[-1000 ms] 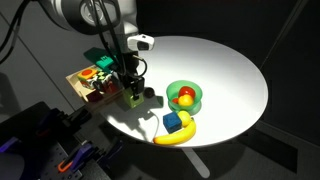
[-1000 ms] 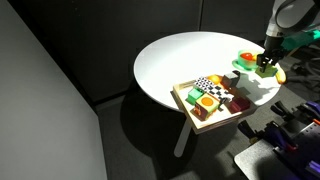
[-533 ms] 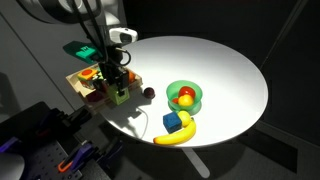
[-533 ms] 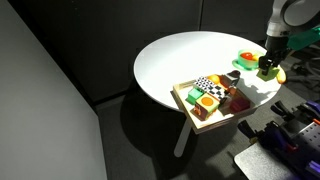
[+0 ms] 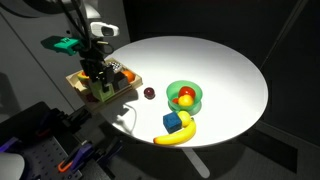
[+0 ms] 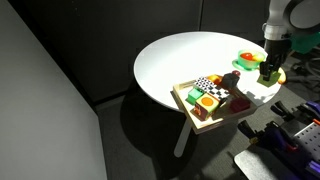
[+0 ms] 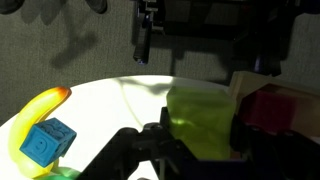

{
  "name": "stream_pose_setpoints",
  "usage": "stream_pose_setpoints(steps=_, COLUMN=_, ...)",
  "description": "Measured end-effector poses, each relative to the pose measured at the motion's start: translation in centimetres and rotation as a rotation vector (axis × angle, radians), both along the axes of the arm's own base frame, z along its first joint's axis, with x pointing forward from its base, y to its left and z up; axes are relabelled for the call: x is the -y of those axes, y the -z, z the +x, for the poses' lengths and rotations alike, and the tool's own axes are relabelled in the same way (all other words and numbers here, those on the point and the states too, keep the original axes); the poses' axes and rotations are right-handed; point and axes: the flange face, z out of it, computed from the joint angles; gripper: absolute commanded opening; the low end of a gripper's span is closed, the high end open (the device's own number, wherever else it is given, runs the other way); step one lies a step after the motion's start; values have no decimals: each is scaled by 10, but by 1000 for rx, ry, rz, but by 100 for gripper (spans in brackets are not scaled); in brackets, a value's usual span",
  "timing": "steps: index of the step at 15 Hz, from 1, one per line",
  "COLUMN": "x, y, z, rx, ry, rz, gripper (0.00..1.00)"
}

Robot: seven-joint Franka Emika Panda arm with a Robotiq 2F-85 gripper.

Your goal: Put the grey and yellow blocks in the box.

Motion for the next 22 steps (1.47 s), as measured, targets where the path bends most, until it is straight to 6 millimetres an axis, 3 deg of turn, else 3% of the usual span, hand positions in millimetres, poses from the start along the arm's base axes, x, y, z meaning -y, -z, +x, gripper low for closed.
stream_pose_setpoints(steps=11, x=-51, y=8, z=-17, rx=-35, ry=-145, rz=-11, gripper=28)
stream_pose_setpoints(steps=22, x=-78, y=46, z=-8, rx=-48, ry=-245, rz=-5, gripper=28)
